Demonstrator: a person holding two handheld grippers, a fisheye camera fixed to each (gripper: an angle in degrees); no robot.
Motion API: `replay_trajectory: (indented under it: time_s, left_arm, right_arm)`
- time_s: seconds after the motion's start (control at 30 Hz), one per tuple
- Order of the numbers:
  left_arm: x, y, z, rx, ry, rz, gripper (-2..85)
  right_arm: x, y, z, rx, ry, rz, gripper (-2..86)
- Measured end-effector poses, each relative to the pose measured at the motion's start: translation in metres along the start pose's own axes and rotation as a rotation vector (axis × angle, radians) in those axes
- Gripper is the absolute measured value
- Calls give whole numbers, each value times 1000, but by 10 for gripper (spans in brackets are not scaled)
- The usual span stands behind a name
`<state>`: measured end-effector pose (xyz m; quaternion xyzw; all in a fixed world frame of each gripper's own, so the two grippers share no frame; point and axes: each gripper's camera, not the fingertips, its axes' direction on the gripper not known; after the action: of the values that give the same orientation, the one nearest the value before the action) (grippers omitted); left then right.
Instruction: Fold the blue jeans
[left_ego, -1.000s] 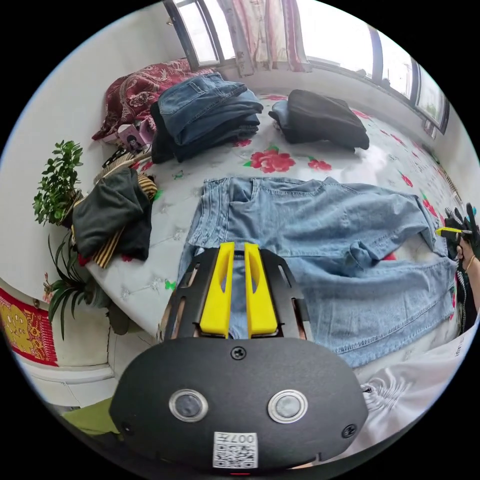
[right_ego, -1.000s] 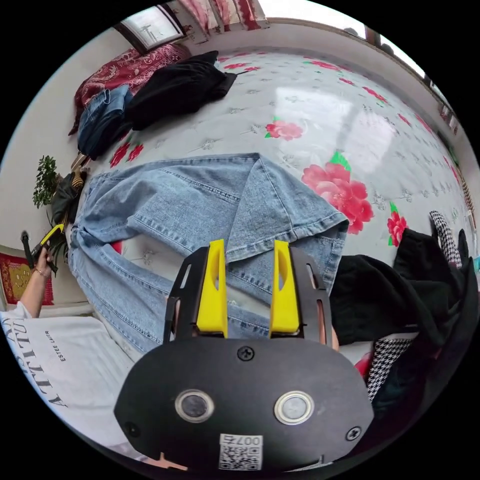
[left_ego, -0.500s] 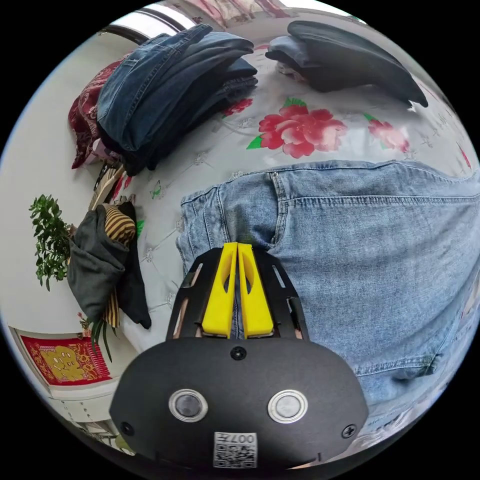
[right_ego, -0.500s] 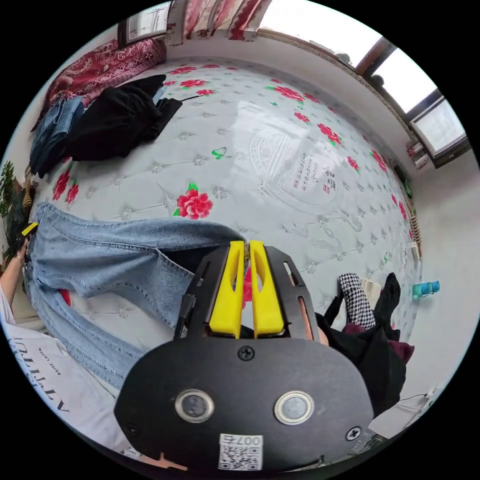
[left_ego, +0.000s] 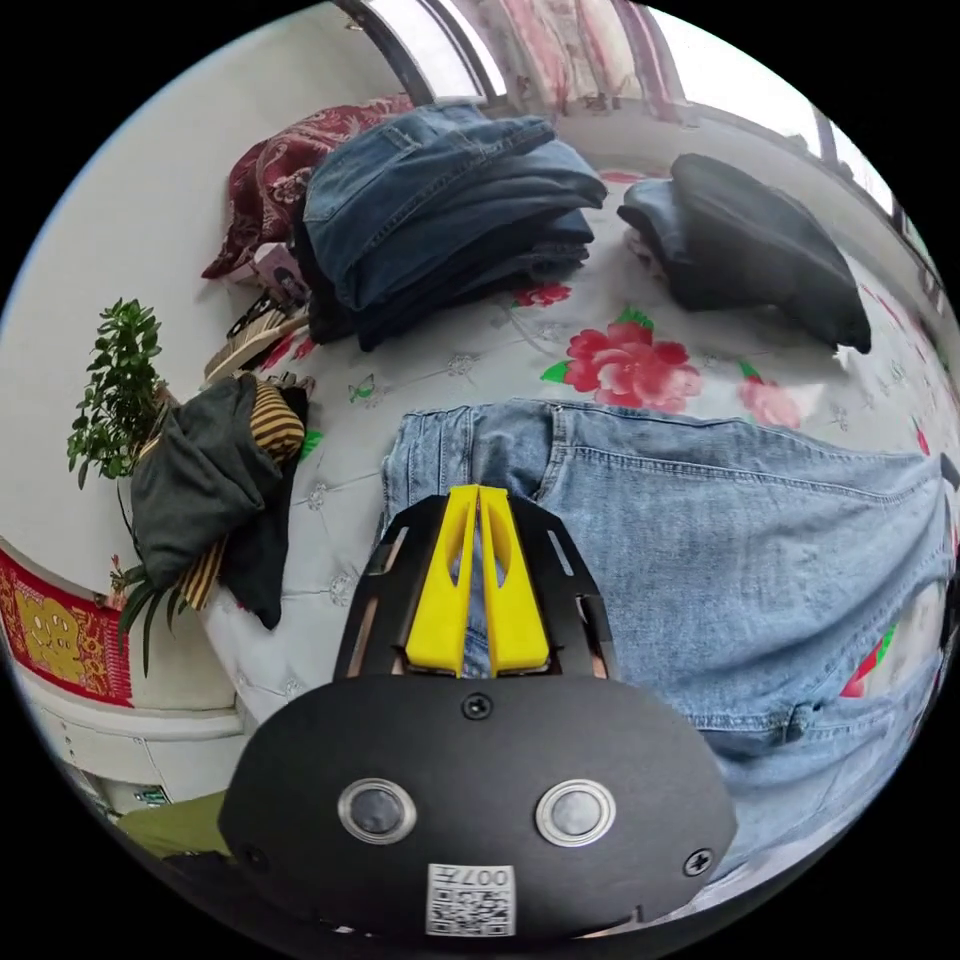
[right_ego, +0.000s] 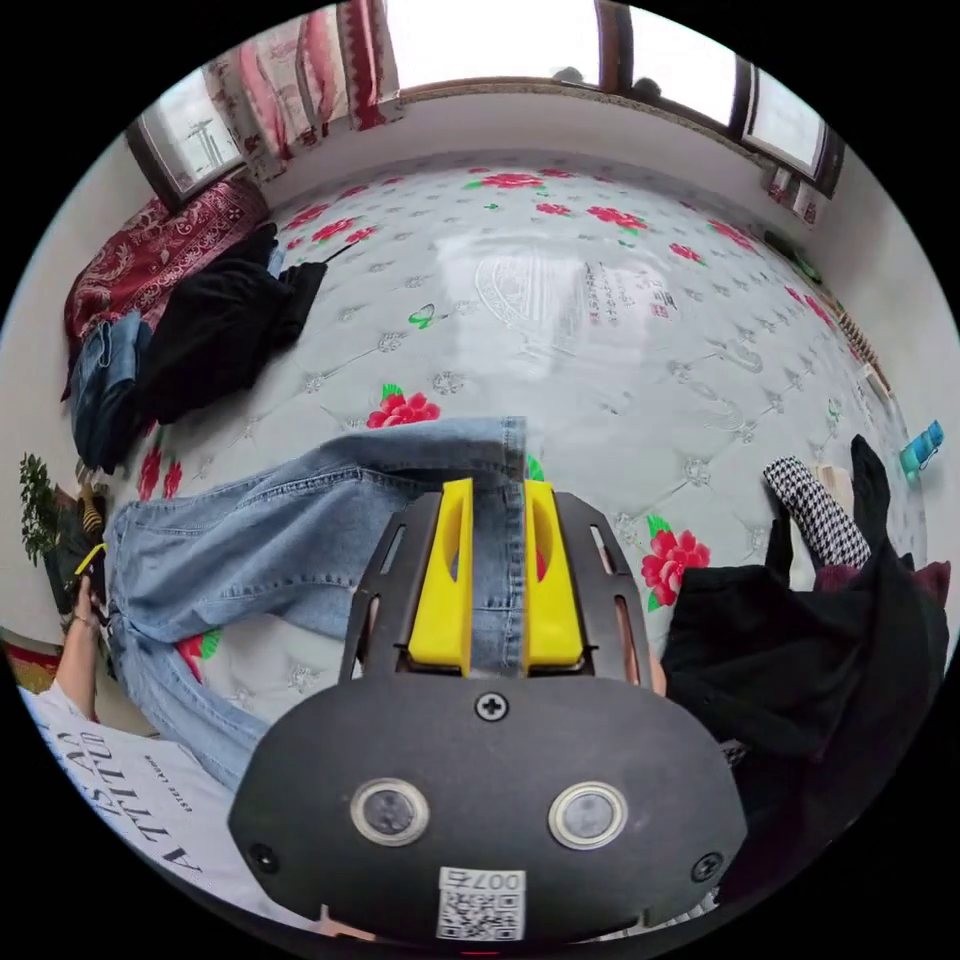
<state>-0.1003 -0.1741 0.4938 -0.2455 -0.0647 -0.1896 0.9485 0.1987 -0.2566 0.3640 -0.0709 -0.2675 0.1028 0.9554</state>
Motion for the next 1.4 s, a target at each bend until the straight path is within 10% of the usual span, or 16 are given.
replay_trajectory:
  time_s: [0.4, 0.87, 1.13, 1.4]
  left_arm:
    - [94, -42, 59, -65, -58, 301, -10]
    - [104, -45, 24, -25, 13, 207, -10]
    - [104, -68, 43, -8, 53, 139, -10]
    - [43, -47, -34, 71, 191, -53, -6]
  right_arm:
    - [-15, 104, 46, -431, 386, -547, 6]
    - [54, -31, -10, -43, -92, 64, 69]
    - [27, -89, 45, -120, 228, -72, 75]
    - [37, -82, -52, 128, 15, 70, 75]
